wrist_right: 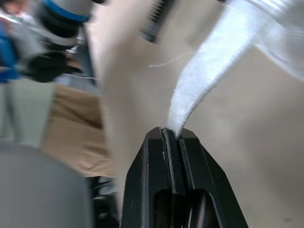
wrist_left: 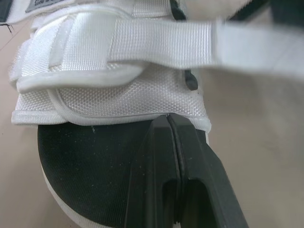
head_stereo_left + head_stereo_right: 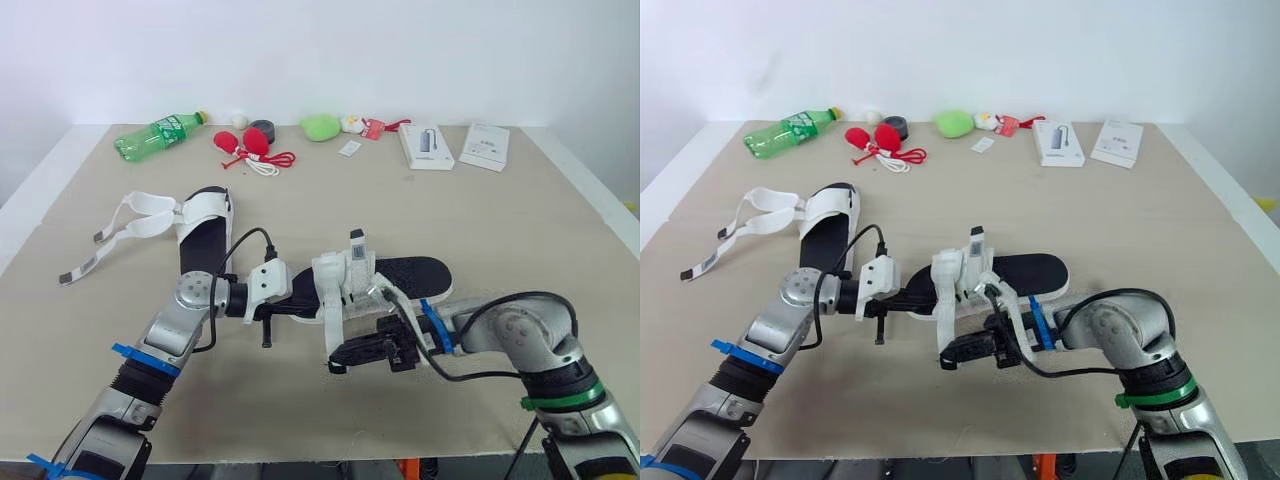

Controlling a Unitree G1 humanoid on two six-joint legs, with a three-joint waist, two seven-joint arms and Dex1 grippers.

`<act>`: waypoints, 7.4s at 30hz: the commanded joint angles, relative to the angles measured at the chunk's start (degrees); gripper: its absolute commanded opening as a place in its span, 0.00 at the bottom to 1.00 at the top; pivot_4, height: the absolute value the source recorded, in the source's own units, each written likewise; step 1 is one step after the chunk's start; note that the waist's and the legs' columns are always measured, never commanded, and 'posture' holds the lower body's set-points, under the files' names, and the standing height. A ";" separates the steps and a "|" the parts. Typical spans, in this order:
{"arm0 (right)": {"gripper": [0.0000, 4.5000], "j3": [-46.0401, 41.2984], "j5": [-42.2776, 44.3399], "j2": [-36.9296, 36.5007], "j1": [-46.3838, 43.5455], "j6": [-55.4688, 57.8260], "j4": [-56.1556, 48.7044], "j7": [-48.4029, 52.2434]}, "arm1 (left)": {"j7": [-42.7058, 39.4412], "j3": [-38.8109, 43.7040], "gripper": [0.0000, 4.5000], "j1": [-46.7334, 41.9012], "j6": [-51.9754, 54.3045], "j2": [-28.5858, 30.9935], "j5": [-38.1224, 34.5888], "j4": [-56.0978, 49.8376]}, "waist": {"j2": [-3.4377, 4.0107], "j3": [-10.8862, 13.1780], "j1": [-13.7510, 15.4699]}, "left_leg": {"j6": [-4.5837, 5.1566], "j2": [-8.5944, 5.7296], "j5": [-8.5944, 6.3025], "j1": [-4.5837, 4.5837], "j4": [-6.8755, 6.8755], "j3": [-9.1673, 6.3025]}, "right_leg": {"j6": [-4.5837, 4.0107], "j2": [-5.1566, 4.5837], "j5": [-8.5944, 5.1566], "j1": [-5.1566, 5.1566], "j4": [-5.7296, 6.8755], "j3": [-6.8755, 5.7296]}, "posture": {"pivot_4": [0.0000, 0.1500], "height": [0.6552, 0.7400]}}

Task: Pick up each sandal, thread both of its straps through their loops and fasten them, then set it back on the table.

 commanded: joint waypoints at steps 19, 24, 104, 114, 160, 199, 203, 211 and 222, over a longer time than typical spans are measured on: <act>0.00 12.18 -20.71 2.60 -25.95 -7.86 28.19 9.98 | 0.79 -1.92 0.00 0.96 -0.85 -1.13 1.60 1.36 | 0.01 -0.01 0.15 | 0.00 -0.01 0.00 -0.25 0.04 0.00 | 0.07 -0.01 0.01 -0.17 -0.03 -0.04 | 1.00 1.00; 0.00 11.34 -20.89 3.30 -27.87 -0.65 31.16 10.13 | 0.85 -1.95 0.00 1.51 -0.80 -0.77 1.63 0.96 | 0.01 -0.01 0.14 | 0.00 -0.01 0.00 -0.25 0.05 -0.01 | 0.06 -0.01 0.02 -0.17 -0.03 -0.04 | 1.00 1.00; 0.01 7.99 -20.74 3.75 -25.20 -3.22 19.54 8.17 | 1.60 -2.28 0.00 1.12 -2.82 0.28 2.25 3.26 | 0.02 -0.01 -0.02 | 0.14 0.03 -0.12 -0.30 0.03 -0.03 | 0.01 0.04 -0.04 -0.26 -0.01 -0.07 | 1.00 1.00; 0.01 4.14 -20.01 2.49 -14.34 -4.78 5.77 4.95 | 1.19 -2.52 0.00 0.41 -2.94 0.06 2.18 4.04 | 0.03 -0.01 -0.02 | 0.14 0.03 -0.12 -0.29 0.03 -0.03 | 0.02 0.04 -0.03 -0.25 -0.01 -0.06 | 1.00 1.00; 0.66 -3.17 -15.59 2.50 8.62 -15.76 -11.24 -5.28 | 0.76 -2.36 0.00 -0.80 -3.82 1.05 2.12 2.67 | -0.01 -0.02 -0.06 | 0.13 0.07 -0.11 -0.26 0.14 0.03 | -0.04 0.05 0.08 -0.22 -0.07 0.00 | 1.00 1.00; 0.00 -1.55 -5.73 -7.07 12.96 -1.43 -13.30 0.26 | 3.93 0.36 0.00 -1.76 -3.76 3.69 2.00 5.24 | -0.01 -0.03 -0.10 | 0.13 0.08 -0.11 -0.26 0.16 0.02 | -0.05 0.06 0.11 -0.24 -0.09 0.03 | 1.00 1.00; 0.00 -2.41 -1.92 -7.43 12.76 1.77 -13.66 0.74 | 4.01 0.19 0.00 -1.86 -3.71 3.06 2.15 5.38 | -0.02 -0.03 -0.06 | 0.13 0.08 -0.11 -0.26 0.16 0.03 | -0.03 0.05 0.09 -0.23 -0.10 0.03 | 1.00 1.00; 0.09 -3.18 1.18 -7.21 11.45 1.90 -13.91 1.40 | 3.66 -0.60 0.00 -2.11 -4.24 2.21 2.48 5.84 | -0.02 -0.03 -0.05 | 0.15 0.07 -0.14 -0.28 0.02 0.00 | -0.01 0.07 -0.08 -0.24 -0.11 0.00 | 1.00 1.00; 0.99 2.27 -18.19 -22.31 6.29 -32.78 -16.85 25.04 | 2.83 -1.32 0.00 -2.40 -5.15 1.55 2.99 6.98 | -0.01 -0.03 -0.04 | 0.11 0.06 -0.16 -0.27 0.16 0.08 | -0.04 0.00 0.02 -0.29 -0.16 0.00 | 1.00 1.00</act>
